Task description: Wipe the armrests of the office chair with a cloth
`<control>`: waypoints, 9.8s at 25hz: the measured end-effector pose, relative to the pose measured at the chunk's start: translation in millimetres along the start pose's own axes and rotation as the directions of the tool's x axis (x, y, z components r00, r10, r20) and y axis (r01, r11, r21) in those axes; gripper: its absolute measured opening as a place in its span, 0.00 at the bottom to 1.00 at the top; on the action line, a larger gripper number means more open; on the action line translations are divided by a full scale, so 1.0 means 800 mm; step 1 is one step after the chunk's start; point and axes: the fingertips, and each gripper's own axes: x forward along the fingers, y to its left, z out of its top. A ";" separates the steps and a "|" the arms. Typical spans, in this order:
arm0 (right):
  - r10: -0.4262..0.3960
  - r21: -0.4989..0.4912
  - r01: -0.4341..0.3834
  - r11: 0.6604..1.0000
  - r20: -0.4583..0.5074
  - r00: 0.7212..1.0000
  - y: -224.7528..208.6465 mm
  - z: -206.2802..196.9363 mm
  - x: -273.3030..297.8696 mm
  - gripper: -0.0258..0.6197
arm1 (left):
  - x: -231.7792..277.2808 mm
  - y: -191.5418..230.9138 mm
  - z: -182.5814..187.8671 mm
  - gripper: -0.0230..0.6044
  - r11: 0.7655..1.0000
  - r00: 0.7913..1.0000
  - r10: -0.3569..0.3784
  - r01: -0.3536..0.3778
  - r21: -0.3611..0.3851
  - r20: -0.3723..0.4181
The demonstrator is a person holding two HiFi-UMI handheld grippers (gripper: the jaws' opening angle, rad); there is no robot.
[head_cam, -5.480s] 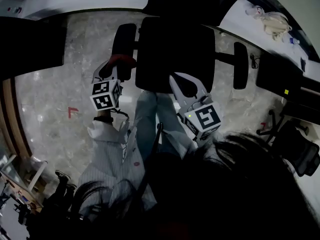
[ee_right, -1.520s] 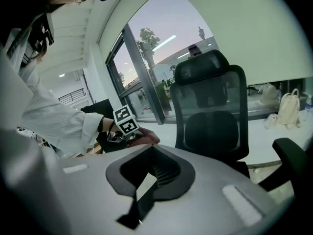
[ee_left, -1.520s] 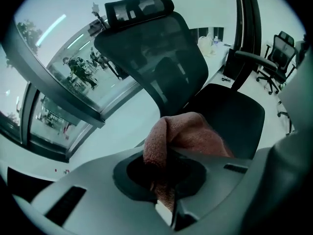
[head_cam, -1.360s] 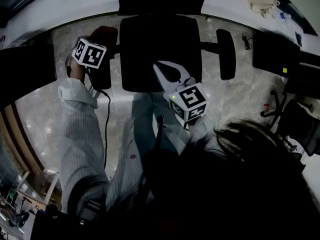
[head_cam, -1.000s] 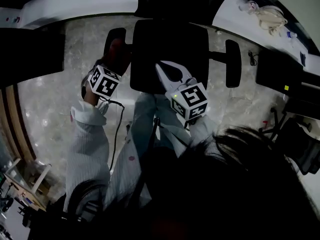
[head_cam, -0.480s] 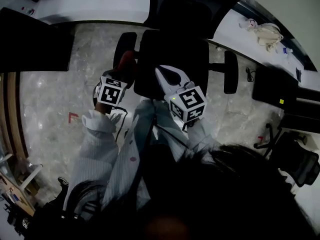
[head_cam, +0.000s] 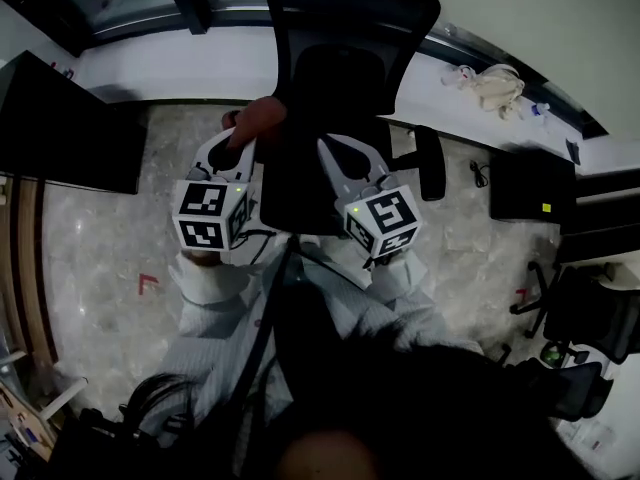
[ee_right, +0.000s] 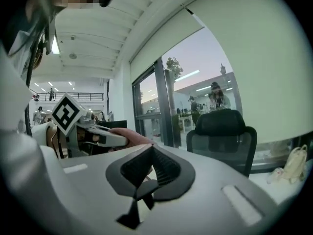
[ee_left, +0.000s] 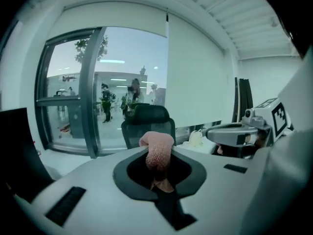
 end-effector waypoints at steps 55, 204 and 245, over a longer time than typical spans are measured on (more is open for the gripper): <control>-0.318 -0.012 0.320 0.948 0.064 0.946 -0.158 0.033 -0.201 0.10 | -0.016 -0.135 0.142 0.04 0.982 0.944 -0.182 0.162 0.093 0.275; 0.040 0.149 0.011 0.989 -0.336 0.941 -0.396 -0.233 -0.364 0.09 | 0.145 -0.522 0.047 0.04 1.000 0.977 0.016 -0.018 0.005 0.211; -0.120 -0.069 0.129 0.989 0.124 0.985 -0.358 0.064 -0.484 0.09 | 0.101 -0.571 0.160 0.04 0.999 0.908 -0.037 0.020 0.045 0.418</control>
